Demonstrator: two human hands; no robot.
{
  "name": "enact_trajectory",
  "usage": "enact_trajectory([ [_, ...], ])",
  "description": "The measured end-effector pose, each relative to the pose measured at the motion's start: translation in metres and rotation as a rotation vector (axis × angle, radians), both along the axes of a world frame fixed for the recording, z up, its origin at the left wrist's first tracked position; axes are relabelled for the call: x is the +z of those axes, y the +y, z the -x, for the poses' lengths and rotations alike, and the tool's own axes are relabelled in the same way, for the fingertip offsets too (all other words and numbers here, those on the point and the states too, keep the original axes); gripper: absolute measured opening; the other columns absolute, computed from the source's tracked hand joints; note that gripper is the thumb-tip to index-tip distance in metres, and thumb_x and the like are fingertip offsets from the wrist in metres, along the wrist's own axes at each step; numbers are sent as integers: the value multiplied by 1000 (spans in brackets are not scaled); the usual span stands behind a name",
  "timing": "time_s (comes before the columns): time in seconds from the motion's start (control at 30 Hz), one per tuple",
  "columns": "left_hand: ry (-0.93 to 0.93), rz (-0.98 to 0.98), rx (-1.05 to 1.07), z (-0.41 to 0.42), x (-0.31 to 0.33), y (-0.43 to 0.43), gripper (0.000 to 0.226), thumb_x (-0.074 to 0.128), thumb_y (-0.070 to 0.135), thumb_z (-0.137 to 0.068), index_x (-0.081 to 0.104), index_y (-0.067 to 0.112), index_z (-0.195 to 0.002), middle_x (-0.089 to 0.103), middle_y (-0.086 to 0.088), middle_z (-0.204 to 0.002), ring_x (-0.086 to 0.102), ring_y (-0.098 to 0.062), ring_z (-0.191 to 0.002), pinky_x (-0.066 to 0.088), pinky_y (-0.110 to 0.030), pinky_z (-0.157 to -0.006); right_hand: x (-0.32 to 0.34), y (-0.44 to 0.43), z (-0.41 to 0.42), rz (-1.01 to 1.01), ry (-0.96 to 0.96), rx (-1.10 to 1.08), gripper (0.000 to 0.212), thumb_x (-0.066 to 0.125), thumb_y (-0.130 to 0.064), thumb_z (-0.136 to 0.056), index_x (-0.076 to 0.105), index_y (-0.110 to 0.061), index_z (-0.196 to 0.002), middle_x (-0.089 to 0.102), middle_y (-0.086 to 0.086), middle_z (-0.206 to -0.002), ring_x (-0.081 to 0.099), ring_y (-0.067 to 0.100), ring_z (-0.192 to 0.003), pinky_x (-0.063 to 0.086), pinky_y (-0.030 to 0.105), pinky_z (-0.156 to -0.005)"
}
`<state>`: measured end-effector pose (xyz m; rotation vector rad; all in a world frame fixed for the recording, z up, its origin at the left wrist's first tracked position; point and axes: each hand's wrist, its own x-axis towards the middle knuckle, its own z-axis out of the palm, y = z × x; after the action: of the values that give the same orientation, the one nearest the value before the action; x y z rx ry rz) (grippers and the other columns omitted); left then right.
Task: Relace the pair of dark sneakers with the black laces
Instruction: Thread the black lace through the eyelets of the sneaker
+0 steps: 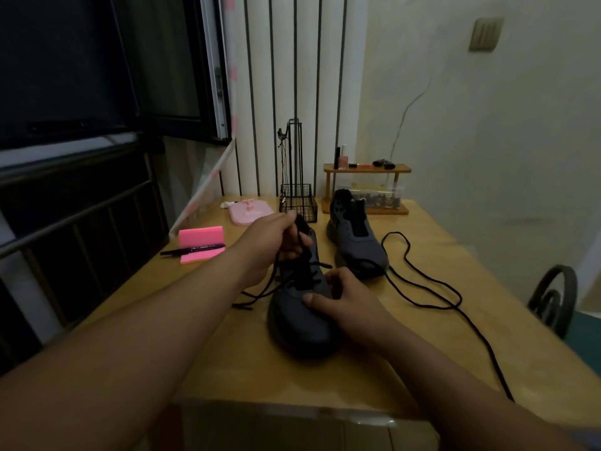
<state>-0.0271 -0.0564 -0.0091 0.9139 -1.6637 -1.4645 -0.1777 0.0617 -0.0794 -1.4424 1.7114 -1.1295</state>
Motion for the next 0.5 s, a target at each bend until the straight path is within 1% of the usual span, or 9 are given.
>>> enact_trajectory([
  [0.07, 56, -13, 67, -5, 5, -2, 41, 42, 33, -111, 53, 17, -75, 69, -5, -75, 62, -22, -76, 49, -36, -73, -3, 1, 0, 12, 21, -8, 48, 79, -43, -90, 51, -26, -125, 63, -9, -115, 64, 3, -99, 55, 19, -78],
  [0.1, 107, -9, 120, -10, 11, -7, 41, 43, 32, -110, 52, 19, -73, 66, -3, -71, 60, -22, -76, 47, -37, -74, -4, 1, 0, 5, 25, -11, 48, 79, -44, -90, 51, -26, -125, 63, -8, -117, 63, 4, -102, 57, 24, -83],
  [0.17, 200, -28, 208, -21, 25, -18, 41, 45, 32, -110, 52, 20, -71, 63, 0, -68, 59, -19, -73, 47, -37, -74, -8, 2, 0, 1, 15, -30, 50, 79, -47, -88, 52, -27, -125, 63, -7, -119, 64, 7, -105, 58, 33, -91],
  [0.23, 197, -14, 236, -29, 35, -24, 41, 44, 33, -110, 51, 21, -72, 64, 1, -69, 60, -18, -74, 47, -37, -75, -11, 3, -1, 17, 1, -48, 50, 79, -49, -87, 54, -28, -124, 64, -7, -118, 65, 9, -105, 59, 38, -94],
  [0.3, 199, 8, 250, -33, 38, -29, 39, 44, 34, -110, 52, 21, -74, 64, 1, -69, 60, -20, -78, 46, -37, -75, -10, 3, -2, 28, -11, -44, 48, 79, -47, -88, 54, -27, -124, 64, -8, -116, 65, 7, -103, 59, 35, -91],
  [0.37, 282, -29, 299, -35, 42, -34, 34, 45, 34, -109, 54, 20, -79, 66, -1, -72, 62, -20, -79, 49, -34, -70, -8, 3, -2, 16, -25, -33, 48, 78, -44, -90, 53, -25, -126, 63, -8, -116, 64, 6, -103, 58, 29, -88],
  [0.43, 357, -51, 340, -39, 46, -35, 27, 46, 33, -109, 55, 18, -87, 71, -4, -77, 65, -19, -80, 51, -32, -67, -7, 3, -2, 6, -35, -27, 49, 78, -44, -90, 53, -25, -127, 63, -6, -117, 65, 8, -104, 58, 33, -91],
  [0.47, 360, -43, 345, -39, 46, -33, 27, 46, 33, -109, 55, 17, -90, 73, -6, -81, 65, -18, -80, 51, -31, -67, -6, 3, -2, -1, -40, -26, 49, 78, -45, -90, 53, -25, -127, 64, -6, -117, 65, 9, -104, 59, 35, -92],
  [0.5, 332, -21, 338, -39, 45, -30, 27, 45, 33, -110, 56, 17, -91, 74, -8, -87, 65, -19, -81, 51, -32, -68, -5, 3, -2, -9, -41, -21, 49, 78, -45, -90, 53, -25, -126, 64, -6, -116, 65, 8, -103, 59, 34, -90],
])
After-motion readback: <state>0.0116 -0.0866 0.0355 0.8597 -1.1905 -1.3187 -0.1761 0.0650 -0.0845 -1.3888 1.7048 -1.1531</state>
